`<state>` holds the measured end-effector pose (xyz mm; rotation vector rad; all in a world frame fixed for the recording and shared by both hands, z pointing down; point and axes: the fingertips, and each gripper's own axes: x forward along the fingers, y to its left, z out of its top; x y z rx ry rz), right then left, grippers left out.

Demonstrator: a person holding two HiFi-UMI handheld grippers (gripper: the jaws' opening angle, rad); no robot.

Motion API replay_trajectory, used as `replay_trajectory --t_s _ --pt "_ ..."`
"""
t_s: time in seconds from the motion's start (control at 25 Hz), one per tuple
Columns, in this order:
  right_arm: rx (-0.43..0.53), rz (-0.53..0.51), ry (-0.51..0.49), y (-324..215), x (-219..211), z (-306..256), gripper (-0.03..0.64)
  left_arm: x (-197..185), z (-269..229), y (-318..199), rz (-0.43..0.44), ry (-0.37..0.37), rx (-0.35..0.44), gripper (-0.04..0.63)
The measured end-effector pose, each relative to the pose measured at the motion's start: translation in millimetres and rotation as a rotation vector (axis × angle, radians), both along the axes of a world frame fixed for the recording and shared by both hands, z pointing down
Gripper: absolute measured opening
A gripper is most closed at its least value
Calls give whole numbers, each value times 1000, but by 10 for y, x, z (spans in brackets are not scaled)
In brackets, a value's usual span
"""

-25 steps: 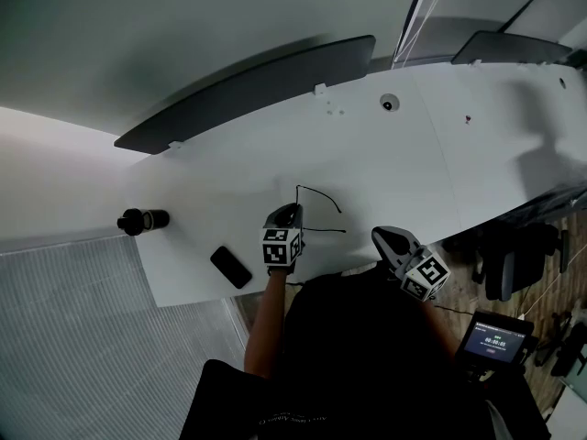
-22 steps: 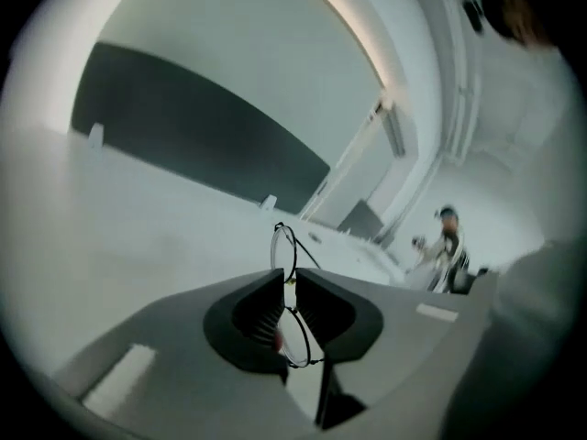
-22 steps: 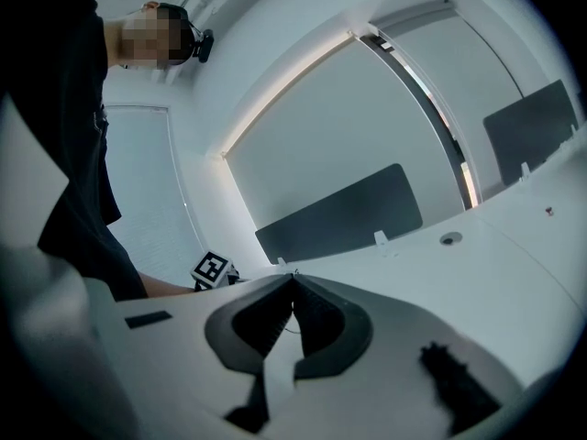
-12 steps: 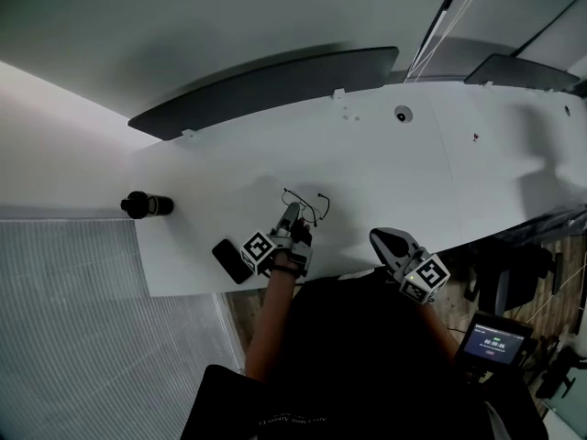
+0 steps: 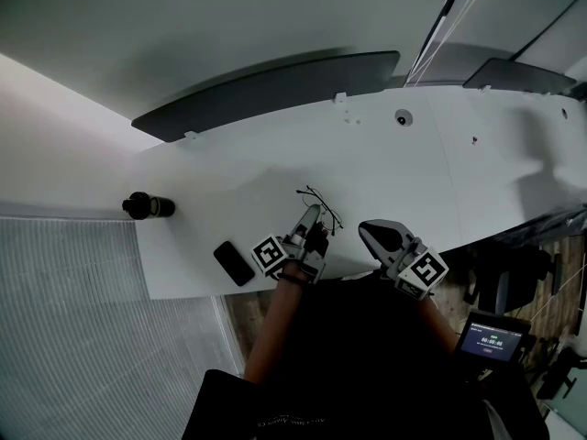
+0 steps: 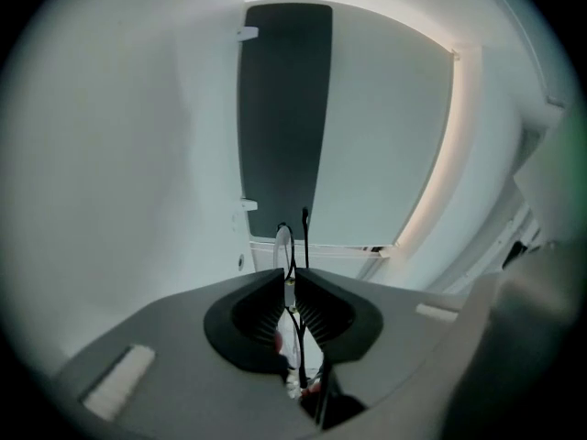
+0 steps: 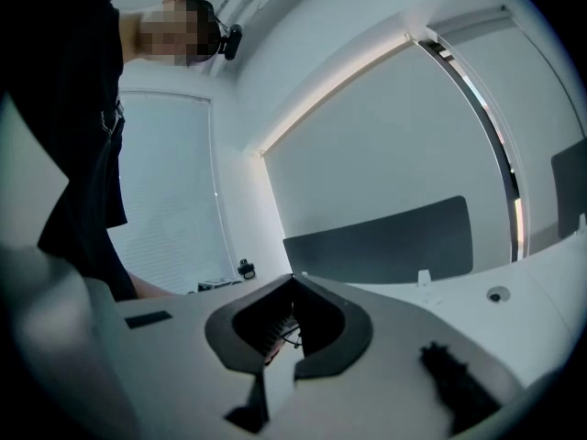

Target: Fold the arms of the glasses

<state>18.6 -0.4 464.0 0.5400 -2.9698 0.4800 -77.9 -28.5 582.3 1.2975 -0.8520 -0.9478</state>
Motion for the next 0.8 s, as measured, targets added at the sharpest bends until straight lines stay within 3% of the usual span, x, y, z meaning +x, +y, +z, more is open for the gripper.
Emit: replay_trajectory --t_s 0.2,0.52,0.72,0.8 --pt "60 -21 56 -108 -121 -104 8 97 -383 17 38 -59 97 40" --pt "95 -75 139 -52 -311 21 9 171 -620 128 37 -107 97 40" --pt "49 -70 144 -63 -390 90 15 167 -676 167 38 -118 109 41" --pt "27 -74 152 -61 -419 117 47 156 -684 169 35 -119 111 41"
